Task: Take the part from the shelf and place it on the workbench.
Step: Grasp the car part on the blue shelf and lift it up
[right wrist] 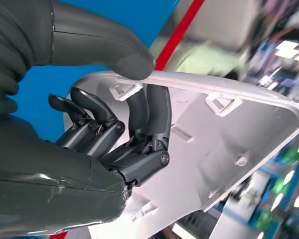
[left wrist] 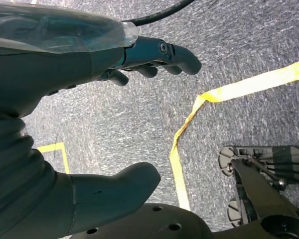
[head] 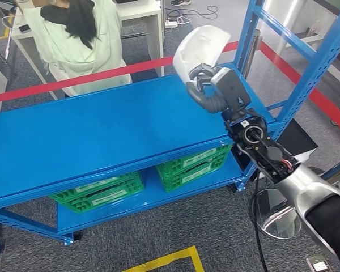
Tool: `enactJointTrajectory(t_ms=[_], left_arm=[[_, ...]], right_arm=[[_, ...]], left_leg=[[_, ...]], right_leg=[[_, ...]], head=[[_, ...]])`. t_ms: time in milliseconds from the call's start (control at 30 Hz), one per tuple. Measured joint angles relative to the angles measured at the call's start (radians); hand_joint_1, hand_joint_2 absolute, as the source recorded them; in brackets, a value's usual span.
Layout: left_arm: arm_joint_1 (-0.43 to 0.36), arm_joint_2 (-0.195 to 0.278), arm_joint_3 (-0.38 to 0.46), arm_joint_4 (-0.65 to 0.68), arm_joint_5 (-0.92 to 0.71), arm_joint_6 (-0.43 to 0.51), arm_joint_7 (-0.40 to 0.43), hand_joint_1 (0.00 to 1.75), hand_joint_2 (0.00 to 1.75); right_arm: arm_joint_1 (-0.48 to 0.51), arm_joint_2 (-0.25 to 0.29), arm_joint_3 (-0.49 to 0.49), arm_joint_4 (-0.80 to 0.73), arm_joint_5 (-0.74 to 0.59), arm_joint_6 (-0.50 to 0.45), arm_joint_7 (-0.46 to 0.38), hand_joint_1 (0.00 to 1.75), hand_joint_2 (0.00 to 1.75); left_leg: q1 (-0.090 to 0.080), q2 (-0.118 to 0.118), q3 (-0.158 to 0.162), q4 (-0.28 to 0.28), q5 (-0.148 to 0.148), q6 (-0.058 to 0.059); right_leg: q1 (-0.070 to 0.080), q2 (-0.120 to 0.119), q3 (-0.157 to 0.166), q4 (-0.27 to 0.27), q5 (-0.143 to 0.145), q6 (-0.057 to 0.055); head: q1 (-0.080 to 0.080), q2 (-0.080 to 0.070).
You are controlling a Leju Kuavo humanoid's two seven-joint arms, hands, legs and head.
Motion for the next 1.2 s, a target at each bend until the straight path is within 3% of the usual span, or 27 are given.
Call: enactJointTrajectory(t_ms=[167,467,1200], left_arm=[[0.0,0.0,0.0,0.0,0.007,0.002,0.001,0.0,1.75],[0.0,0.0,0.0,0.0,0.018,0.018,-0.003,0.0,1.75],[0.001,0.004,0.016,0.0,0.091,0.069,0.002,0.0,1.75]], right_arm=[[0.038,0.04,-0.005,-0.046,-0.077,0.092,-0.078,1.75,1.75],[0.101,0.114,-0.003,-0.125,-0.103,0.202,-0.137,1.75,1.75],[0.17,0.257,0.031,-0.159,-0.207,0.476,-0.213,1.75,1.75]], left_leg=[[0.0,0.0,0.0,0.0,0.0,0.0],[0.0,0.0,0.0,0.0,0.0,0.0],[0.0,0.0,0.0,0.0,0.0,-0.001]], right_leg=[[0.0,0.0,0.0,0.0,0.0,0.0],[0.0,0.0,0.0,0.0,0.0,0.0],[0.001,0.0,0.0,0.0,0.0,0.0]], head=[[0.0,0.0],[0.0,0.0],[0.0,0.0]])
